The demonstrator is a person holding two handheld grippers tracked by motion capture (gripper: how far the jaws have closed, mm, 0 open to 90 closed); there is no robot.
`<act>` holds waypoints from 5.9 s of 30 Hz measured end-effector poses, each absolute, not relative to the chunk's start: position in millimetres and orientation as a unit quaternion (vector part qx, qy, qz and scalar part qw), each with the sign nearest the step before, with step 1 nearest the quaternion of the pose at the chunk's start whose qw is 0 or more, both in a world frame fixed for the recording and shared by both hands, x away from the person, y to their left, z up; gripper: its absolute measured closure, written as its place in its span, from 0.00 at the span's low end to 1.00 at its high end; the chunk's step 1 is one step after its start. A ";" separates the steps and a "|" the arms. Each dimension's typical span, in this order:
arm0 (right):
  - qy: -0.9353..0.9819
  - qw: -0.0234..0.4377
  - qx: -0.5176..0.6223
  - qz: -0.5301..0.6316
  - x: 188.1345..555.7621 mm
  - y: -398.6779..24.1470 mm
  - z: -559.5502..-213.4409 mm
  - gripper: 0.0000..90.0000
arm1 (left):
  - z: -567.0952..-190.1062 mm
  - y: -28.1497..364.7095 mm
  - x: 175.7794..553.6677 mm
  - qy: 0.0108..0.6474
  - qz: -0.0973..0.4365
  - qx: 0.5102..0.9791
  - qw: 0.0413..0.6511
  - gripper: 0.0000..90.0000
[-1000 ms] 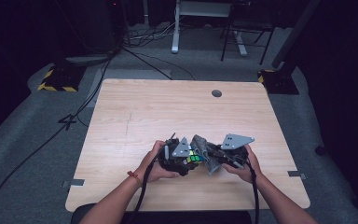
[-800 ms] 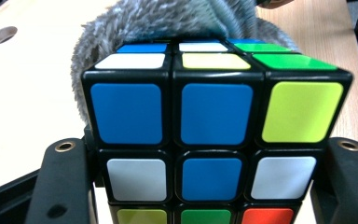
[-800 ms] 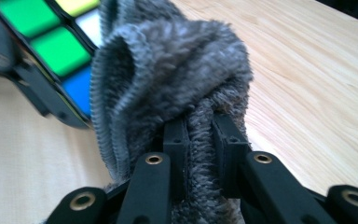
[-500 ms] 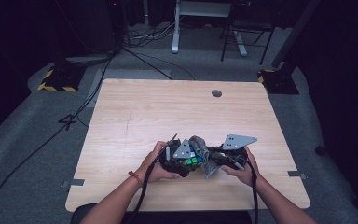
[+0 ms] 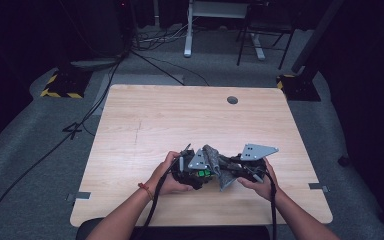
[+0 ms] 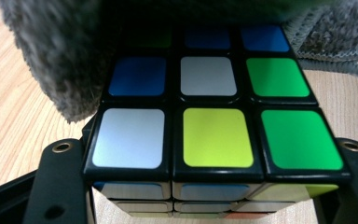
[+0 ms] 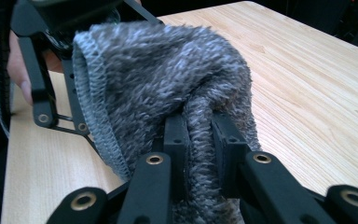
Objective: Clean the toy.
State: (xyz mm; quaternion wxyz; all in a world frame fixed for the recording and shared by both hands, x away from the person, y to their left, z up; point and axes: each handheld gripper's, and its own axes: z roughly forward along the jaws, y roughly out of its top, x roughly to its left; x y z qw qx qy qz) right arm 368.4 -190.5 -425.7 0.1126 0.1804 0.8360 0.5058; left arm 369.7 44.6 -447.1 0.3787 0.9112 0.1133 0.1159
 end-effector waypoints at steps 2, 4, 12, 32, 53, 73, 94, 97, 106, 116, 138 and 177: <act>0.838 0.114 0.181 0.502 369.2 -190.2 -426.0 0.87 | -445.7 45.1 368.6 0.108 0.122 0.909 0.383 0.36; 0.841 0.113 0.186 0.495 372.0 -190.8 -427.9 0.87 | -443.9 45.5 367.8 0.110 0.127 0.905 0.391 0.37; 0.845 0.089 0.195 0.489 376.1 -189.3 -438.4 0.87 | -442.2 47.8 370.0 0.111 0.119 0.899 0.407 0.36; 0.873 0.103 0.198 0.433 381.4 -187.0 -449.1 0.87 | -438.1 49.5 369.3 0.117 0.131 0.900 0.399 0.37; 0.851 0.166 0.180 0.465 368.5 -183.8 -426.6 0.87 | -439.5 39.8 364.0 0.099 0.114 0.906 0.395 0.37; 0.866 0.114 0.156 0.460 361.0 -182.1 -422.8 0.87 | -441.4 52.3 373.1 0.125 0.117 0.905 0.391 0.37; 0.861 0.129 0.163 0.464 365.8 -185.0 -427.4 0.87 | -440.5 44.0 364.7 0.106 0.116 0.909 0.386 0.37; 0.856 0.137 0.153 0.474 359.2 -182.6 -420.4 0.87 | -441.7 41.5 365.2 0.103 0.116 0.911 0.382 0.37; 0.850 0.125 0.144 0.491 353.9 -175.7 -415.5 0.87 | -447.5 32.6 366.1 0.101 0.119 0.919 0.362 0.37; 0.856 0.141 0.177 0.465 369.3 -188.7 -427.7 0.87 | -438.3 43.4 364.9 0.108 0.134 0.906 0.387 0.37; 0.840 0.082 0.198 0.499 374.9 -193.1 -433.8 0.87 | -436.6 47.4 365.2 0.098 0.127 0.900 0.405 0.37; 0.841 0.118 0.171 0.500 363.7 -190.9 -422.3 0.87 | -436.2 47.8 366.6 0.104 0.115 0.898 0.412 0.37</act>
